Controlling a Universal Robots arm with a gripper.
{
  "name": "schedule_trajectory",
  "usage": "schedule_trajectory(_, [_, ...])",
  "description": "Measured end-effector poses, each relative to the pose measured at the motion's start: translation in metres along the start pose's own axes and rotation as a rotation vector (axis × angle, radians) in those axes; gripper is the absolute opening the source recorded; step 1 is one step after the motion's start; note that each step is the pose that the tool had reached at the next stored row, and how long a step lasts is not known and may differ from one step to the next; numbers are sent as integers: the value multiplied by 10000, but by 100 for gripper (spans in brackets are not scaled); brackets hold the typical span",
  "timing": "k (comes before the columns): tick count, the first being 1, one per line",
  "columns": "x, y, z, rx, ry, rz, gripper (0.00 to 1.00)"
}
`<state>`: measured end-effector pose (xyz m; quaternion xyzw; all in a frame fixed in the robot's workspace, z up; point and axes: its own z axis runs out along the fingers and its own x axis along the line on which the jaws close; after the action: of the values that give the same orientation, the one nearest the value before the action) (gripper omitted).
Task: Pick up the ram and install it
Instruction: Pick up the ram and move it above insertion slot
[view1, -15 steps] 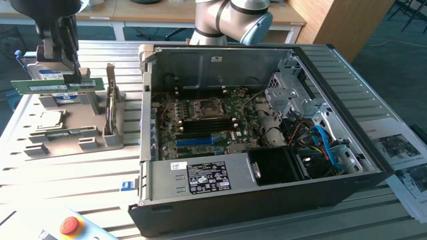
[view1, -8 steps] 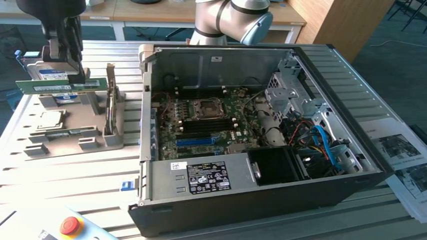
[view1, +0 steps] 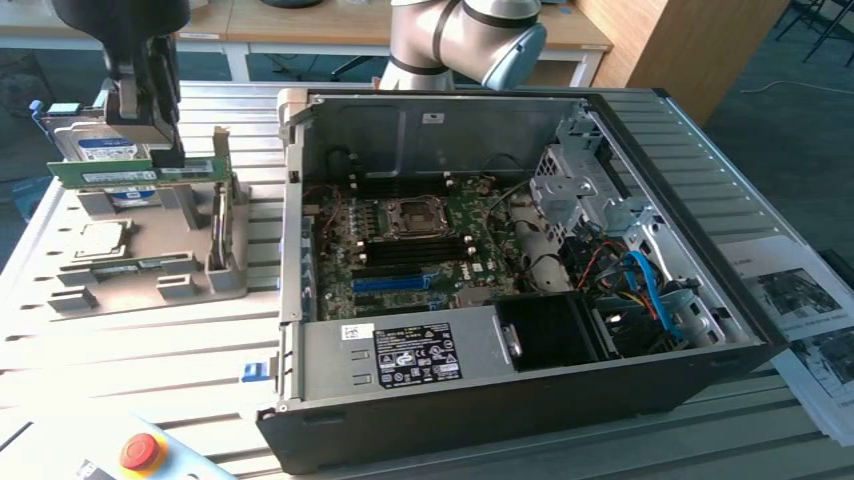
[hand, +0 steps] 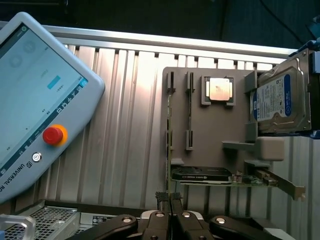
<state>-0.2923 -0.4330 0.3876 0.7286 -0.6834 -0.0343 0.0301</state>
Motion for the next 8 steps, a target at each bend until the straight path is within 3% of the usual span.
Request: schedule_trajectory(8, [24,-135,-13,-3,0,0,12])
